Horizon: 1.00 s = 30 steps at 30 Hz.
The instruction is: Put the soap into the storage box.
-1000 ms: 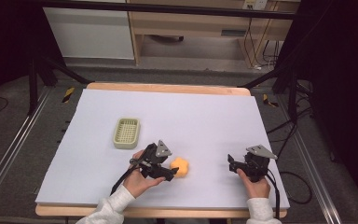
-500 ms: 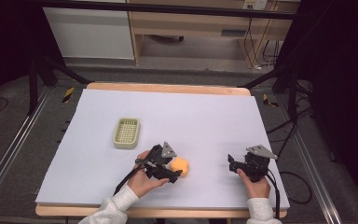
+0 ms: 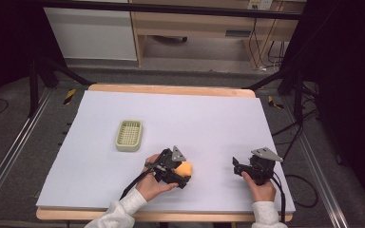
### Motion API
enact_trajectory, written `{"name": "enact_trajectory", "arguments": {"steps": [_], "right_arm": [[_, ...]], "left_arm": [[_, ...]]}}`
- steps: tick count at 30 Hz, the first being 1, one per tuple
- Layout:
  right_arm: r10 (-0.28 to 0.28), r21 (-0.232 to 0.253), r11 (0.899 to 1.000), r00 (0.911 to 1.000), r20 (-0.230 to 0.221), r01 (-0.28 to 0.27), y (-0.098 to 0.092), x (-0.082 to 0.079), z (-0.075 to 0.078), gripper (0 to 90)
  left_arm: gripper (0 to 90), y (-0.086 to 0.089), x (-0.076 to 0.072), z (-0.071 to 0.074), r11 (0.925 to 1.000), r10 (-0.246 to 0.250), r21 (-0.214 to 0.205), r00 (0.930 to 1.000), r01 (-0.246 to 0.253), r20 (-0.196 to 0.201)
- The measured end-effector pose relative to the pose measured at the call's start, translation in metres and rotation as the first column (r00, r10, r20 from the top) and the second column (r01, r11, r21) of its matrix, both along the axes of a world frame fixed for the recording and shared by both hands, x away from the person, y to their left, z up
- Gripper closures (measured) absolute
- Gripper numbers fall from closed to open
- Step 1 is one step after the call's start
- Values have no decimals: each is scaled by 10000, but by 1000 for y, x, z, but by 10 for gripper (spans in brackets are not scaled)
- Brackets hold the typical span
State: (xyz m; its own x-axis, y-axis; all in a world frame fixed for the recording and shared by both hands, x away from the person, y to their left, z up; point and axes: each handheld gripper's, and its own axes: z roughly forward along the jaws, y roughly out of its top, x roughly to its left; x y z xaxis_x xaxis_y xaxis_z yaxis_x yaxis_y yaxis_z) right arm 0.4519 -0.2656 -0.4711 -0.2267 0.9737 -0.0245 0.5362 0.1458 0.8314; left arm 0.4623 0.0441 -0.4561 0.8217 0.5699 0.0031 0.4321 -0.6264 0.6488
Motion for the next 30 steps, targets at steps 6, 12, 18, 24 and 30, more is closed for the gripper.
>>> {"name": "enact_trajectory", "arguments": {"steps": [6, 12, 18, 24, 30], "right_arm": [[12, 16, 10000, 10000, -1, -12, 0, 0, 0, 59], [14, 27, 10000, 10000, -9, -14, -1, 0, 0, 59], [-10, 56, 10000, 10000, -30, 10, -1, 0, 0, 59], [-12, 79, 10000, 10000, -53, 13, -1, 0, 0, 59], [17, 81, 10000, 10000, -70, -16, 0, 1, -1, 60]], "left_arm": [[176, -3, 1, -4, 9998, -27, 205, 10000, 28, -65], [211, -4, 3, -6, 9996, -18, 274, 10000, 21, -89], [238, -5, 4, -7, 9994, -76, 348, 9999, 82, -150], [239, -7, 5, -11, 9991, -83, 409, 9998, 90, -166], [228, -9, 7, -14, 9987, -105, 498, 9998, 112, -148]]}}
